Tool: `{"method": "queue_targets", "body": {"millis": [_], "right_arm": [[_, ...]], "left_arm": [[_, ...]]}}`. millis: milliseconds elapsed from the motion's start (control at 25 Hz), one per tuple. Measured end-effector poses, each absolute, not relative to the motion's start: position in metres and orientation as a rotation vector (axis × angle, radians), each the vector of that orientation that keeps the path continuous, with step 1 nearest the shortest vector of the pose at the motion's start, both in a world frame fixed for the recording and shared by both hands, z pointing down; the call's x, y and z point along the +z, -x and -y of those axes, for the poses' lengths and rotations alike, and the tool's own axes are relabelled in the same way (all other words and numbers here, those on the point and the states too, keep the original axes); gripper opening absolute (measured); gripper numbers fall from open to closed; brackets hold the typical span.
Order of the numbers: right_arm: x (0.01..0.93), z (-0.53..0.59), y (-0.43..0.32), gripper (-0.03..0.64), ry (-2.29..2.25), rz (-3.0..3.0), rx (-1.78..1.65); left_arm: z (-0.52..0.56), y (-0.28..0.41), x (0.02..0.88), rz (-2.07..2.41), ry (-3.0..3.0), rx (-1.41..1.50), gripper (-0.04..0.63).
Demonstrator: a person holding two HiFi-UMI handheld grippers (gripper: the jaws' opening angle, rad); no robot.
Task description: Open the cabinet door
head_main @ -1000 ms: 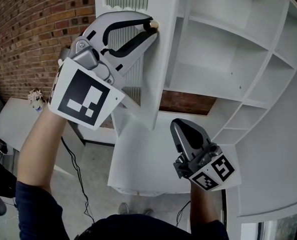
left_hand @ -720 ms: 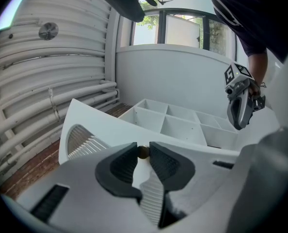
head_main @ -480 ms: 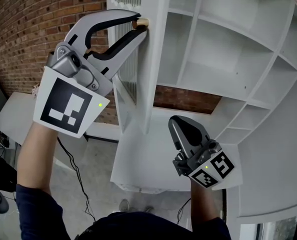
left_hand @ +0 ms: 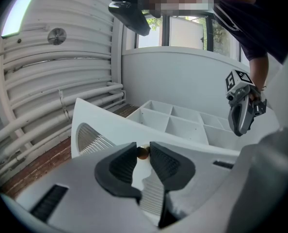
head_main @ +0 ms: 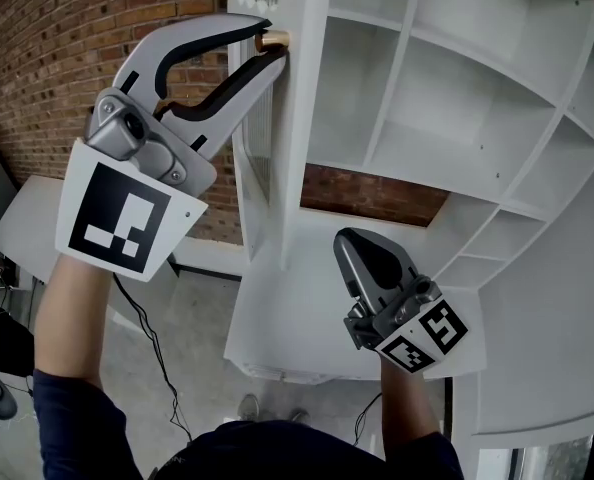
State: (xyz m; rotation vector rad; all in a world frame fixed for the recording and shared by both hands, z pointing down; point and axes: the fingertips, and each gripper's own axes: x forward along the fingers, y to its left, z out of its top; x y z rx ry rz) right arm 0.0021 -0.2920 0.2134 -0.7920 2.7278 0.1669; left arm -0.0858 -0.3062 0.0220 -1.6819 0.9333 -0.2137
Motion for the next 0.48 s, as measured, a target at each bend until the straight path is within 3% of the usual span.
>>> {"method": "queue_targets", "body": {"millis": [480], "right_arm": [[0.214, 0.293, 0.014, 0.026, 0.791, -2.751, 0.175]], "left_arm": [[0.298, 0.11, 0.022, -0.953, 1.673, -0.169, 0.084]]}}
